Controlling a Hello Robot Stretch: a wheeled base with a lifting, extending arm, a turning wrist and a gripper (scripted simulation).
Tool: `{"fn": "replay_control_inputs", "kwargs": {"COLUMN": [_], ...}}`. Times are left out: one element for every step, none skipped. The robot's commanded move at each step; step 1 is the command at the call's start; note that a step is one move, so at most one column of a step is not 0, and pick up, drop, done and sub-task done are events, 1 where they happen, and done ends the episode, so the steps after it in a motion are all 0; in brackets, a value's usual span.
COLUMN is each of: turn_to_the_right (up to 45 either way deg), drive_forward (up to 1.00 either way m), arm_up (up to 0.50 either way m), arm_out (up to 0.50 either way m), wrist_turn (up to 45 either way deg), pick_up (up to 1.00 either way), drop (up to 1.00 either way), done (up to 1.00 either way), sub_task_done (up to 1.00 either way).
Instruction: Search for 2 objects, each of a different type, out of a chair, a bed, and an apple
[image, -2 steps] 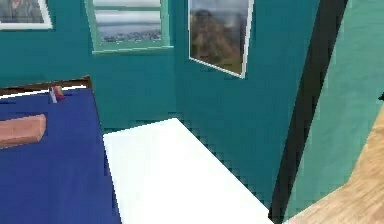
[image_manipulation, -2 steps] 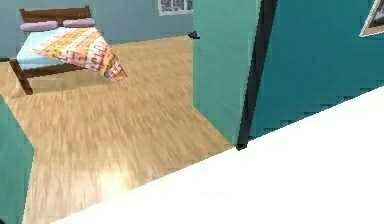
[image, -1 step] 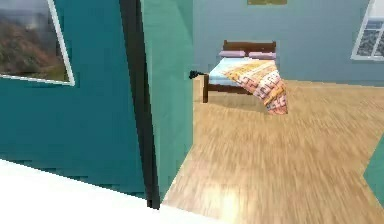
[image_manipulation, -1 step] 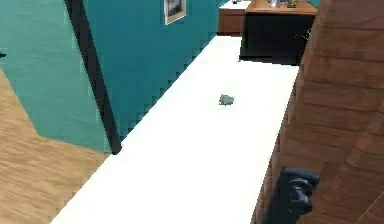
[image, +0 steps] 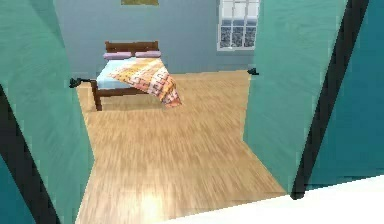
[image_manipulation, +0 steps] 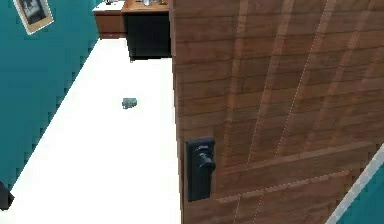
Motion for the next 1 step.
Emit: {"fn": "replay_control_inputs", "kwargs": {"turn_to_the_right": [0.0], "drive_forward": [0.5], "arm_up": [0.0], "arm_out": [0.0], "wrist_turn": [0.0], "pick_up": [0.0], "drop": [0.0], "done": [0.0], "sub_task_done": [0.0]}}
